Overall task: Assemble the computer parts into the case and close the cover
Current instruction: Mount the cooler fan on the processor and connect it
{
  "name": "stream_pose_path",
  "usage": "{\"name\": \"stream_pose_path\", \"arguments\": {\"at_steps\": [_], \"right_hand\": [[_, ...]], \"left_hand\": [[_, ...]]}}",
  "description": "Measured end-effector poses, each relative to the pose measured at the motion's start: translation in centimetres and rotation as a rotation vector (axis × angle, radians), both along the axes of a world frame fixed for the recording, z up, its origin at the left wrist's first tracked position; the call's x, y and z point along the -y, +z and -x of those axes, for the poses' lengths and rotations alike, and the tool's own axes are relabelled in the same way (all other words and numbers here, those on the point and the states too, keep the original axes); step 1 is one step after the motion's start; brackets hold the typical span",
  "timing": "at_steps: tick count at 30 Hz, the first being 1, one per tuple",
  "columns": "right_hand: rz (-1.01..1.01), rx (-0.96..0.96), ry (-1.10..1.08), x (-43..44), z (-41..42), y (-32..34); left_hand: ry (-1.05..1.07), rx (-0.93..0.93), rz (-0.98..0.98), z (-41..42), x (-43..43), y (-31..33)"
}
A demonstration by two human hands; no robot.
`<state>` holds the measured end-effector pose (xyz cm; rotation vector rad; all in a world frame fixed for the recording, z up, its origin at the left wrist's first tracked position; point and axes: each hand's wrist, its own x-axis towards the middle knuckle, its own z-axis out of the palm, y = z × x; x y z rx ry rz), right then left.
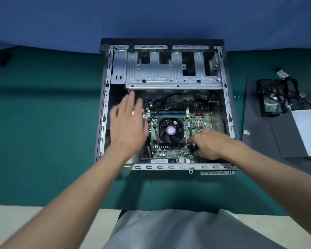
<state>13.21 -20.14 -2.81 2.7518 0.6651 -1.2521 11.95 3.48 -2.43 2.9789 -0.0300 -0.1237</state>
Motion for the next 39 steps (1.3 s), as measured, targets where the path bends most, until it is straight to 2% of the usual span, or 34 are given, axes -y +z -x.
{"name": "stream_pose_path", "arguments": {"at_steps": [3,8,14,22,29,35,39], "right_hand": [[-0.003,-0.05,0.011,-0.6,0.3,-1.5],[-0.026,0.049,0.022,-1.1,0.8,-2.1],[-0.06,0.06,0.003,-0.4,0.0,-0.8],[-0.086,-0.071,-0.074,-0.3,-0.3,-1.0],[-0.072,-0.108,-0.095,0.2,-0.4,-2.0],[-0.016,0.038,0.013,-0.1,-0.3,-1.4],[-0.033,0.02,0.015,-0.5,0.0,-1.5]], "left_hand": [[-0.019,-0.064,0.076,3.4,2.0,-0.2],[0.071,-0.127,0.061,5.4,1.9,0.1],[0.158,-0.201,0.186,5.3,1.9,0.1],[0.191,-0.141,0.208,5.1,2.2,-0.1],[0.18,-0.089,0.166,5.4,2.5,0.1],[0.21,-0.095,0.185,5.4,2.4,0.1],[0.22,-0.108,0.185,5.4,2.5,0.2]]}}
